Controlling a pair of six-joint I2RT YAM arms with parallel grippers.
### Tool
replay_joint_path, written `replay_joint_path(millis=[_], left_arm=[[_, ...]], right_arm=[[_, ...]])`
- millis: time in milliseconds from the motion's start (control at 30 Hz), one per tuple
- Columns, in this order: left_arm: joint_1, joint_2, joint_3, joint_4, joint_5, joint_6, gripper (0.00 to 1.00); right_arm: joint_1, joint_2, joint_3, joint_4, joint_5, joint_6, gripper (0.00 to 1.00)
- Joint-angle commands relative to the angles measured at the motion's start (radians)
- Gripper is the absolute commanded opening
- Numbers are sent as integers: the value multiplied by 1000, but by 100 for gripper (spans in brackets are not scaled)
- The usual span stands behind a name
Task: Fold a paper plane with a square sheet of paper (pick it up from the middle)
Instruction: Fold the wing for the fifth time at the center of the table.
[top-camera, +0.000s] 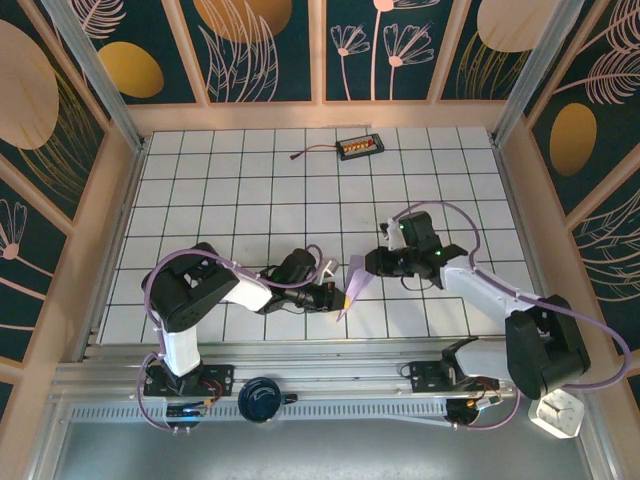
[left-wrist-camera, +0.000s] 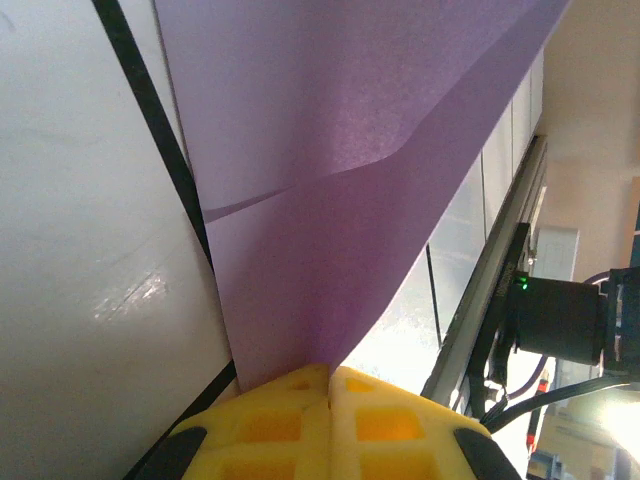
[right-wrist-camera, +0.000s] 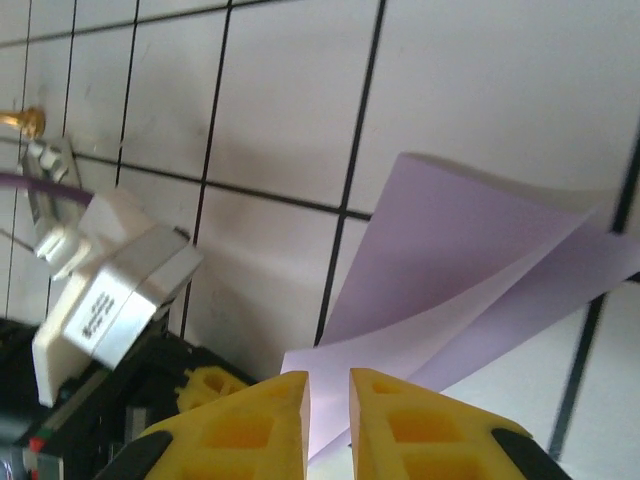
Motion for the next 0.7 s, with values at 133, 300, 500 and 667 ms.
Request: replay_joint_path(millis=[133, 300, 500, 667], left_arm=[[2, 39, -19, 16, 29, -35, 0], [1, 39, -19, 13, 30, -38, 0], [1, 44, -18, 5, 25, -39, 0], [1, 40, -18, -6, 8, -40, 0]], right_arm=[[83, 49, -48, 144, -29, 20, 14], [83, 110, -40, 196, -30, 22, 11], [83, 161, -28, 191, 24, 2, 9], [81, 194, -35, 211, 48, -2, 8]])
